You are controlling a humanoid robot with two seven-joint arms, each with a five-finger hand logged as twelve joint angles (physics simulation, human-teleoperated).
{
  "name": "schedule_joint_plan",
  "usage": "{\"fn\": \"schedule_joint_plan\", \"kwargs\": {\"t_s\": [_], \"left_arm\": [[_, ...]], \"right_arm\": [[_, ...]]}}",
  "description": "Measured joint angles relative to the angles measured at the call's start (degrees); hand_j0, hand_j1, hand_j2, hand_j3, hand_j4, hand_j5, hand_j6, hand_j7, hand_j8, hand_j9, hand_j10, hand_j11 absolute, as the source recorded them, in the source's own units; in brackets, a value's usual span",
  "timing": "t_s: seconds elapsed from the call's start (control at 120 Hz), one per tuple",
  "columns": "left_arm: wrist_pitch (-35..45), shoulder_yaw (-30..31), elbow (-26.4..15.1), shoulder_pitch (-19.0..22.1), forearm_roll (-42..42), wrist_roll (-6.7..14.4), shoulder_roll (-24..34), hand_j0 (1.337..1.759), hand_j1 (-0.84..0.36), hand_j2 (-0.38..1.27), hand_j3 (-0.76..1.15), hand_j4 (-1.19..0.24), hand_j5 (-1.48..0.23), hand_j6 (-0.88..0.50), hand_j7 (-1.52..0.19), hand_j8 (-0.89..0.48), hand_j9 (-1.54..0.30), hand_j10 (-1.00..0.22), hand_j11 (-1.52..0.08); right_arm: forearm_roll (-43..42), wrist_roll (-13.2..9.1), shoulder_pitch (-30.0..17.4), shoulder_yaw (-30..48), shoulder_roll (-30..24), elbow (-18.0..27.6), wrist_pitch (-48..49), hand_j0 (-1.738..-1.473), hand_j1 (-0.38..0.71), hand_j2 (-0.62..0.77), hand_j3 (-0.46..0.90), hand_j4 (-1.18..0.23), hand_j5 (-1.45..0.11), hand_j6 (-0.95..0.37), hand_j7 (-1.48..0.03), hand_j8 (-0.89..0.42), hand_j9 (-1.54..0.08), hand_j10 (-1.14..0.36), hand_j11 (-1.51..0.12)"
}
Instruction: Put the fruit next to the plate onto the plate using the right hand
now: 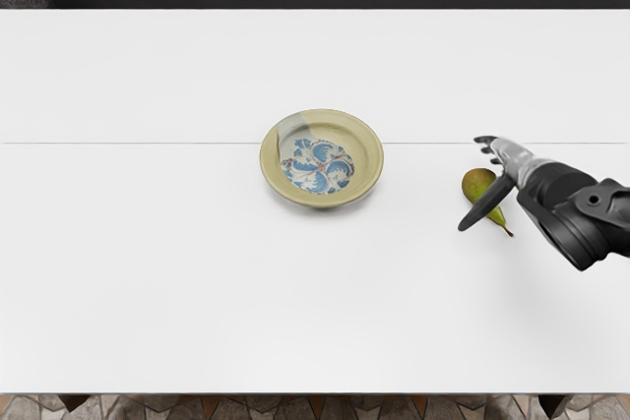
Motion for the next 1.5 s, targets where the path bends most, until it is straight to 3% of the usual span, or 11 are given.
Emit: {"fn": "schedule_joint_plan", "kwargs": {"t_s": [0.175,0.658,0.675,0.783,0.867,0.875,1.092,1.242,1.392,1.467,1.5], "left_arm": [[0.00,0.00,0.00,0.00,0.00,0.00,0.00,1.658,0.35,0.00,0.00,0.00,0.00,0.00,0.00,0.00,0.00,0.00,0.00],[0.00,0.00,0.01,0.00,0.00,0.00,0.00,1.658,0.35,0.00,0.00,0.00,0.00,0.00,0.00,0.00,0.00,0.00,0.00],[0.00,0.00,0.01,0.00,0.00,0.00,0.00,1.658,0.35,0.00,0.00,0.00,0.00,0.00,0.00,0.00,0.00,0.00,0.00],[0.00,0.00,0.01,0.00,0.00,0.00,0.00,1.658,0.35,0.00,0.00,0.00,0.00,0.00,0.00,0.00,0.00,0.00,0.00],[0.00,0.00,0.01,0.00,0.00,0.00,0.00,1.658,0.35,0.00,0.00,0.00,0.00,0.00,0.00,0.00,0.00,0.00,0.00],[0.00,0.00,0.01,0.00,0.00,0.00,0.00,1.658,0.35,0.00,0.00,0.00,0.00,0.00,0.00,0.00,0.00,0.00,0.00],[0.00,0.00,0.02,0.00,0.00,0.00,0.00,1.658,0.35,0.00,0.00,0.00,0.00,0.00,0.00,0.00,0.00,0.00,0.00],[0.00,0.00,0.00,0.00,0.00,0.00,0.00,1.658,0.35,0.00,0.00,0.00,0.00,0.00,0.00,0.00,0.00,0.00,0.00],[0.00,0.01,0.00,0.00,0.00,0.00,0.00,1.658,0.35,0.00,0.00,0.00,0.00,0.00,0.00,0.00,0.00,0.00,0.00],[0.00,-0.01,0.01,0.00,0.00,0.00,0.00,1.658,0.35,0.00,0.00,0.00,0.00,0.00,0.00,0.00,0.00,0.00,0.00],[0.00,-0.01,0.01,0.00,0.00,0.00,0.00,1.658,0.35,0.00,0.00,0.00,0.00,0.00,0.00,0.00,0.00,0.00,0.00]], "right_arm": [[-0.78,0.11,-0.26,-0.93,0.55,-0.11,-0.01,-1.658,-0.18,-0.03,0.00,-0.15,-0.19,-0.15,-0.19,-0.15,-0.19,-0.15,-0.19],[-1.60,0.28,-0.49,-2.32,2.44,-0.87,0.01,-1.658,-0.06,-0.04,0.00,-0.26,-0.31,-0.25,-0.32,-0.12,-0.32,-0.21,-0.31],[-1.70,0.32,-0.48,-2.36,2.44,-0.91,0.00,-1.658,-0.05,-0.04,0.00,-0.27,-0.31,-0.26,-0.32,-0.14,-0.32,-0.16,-0.44],[-1.80,0.50,-0.47,-2.54,2.43,-1.38,0.04,-1.658,-0.02,-0.05,0.00,-0.29,-0.34,-0.28,-0.36,-0.18,-0.35,-0.15,-0.56],[-1.65,0.58,-0.49,-2.61,2.37,-2.08,0.04,-1.658,-0.01,-0.05,0.00,-0.30,-0.36,-0.29,-0.37,-0.23,-0.37,-0.22,-0.50],[-1.76,0.61,-0.47,-2.60,2.37,-2.15,0.04,-1.658,-0.01,-0.05,0.00,-0.30,-0.36,-0.29,-0.38,-0.23,-0.37,-0.18,-0.61],[-1.54,1.19,-0.60,-2.66,2.35,-3.79,0.00,-1.658,0.02,-0.06,0.00,-0.31,-0.39,-0.31,-0.40,-0.29,-0.39,-0.24,-0.55],[-1.70,2.21,-1.19,-2.66,2.47,-4.28,-0.02,-1.658,0.04,-0.06,0.00,-0.34,-0.41,-0.33,-0.42,-0.32,-0.39,-0.09,-0.87],[-2.11,3.04,-1.81,-2.63,2.56,-4.46,-0.02,-1.658,0.09,-0.07,0.00,-0.40,-0.44,-0.37,-0.48,-0.14,-0.69,0.00,-1.03],[-1.97,3.04,-1.98,-2.66,3.19,-4.73,-0.22,-1.658,0.12,-0.08,0.00,-0.43,-0.46,-0.39,-0.51,0.02,-0.92,0.16,-1.24],[-1.91,3.05,-2.02,-2.66,3.41,-4.88,-0.25,-1.658,0.13,-0.08,0.00,-0.45,-0.46,-0.40,-0.52,0.08,-1.00,0.14,-1.21]]}}
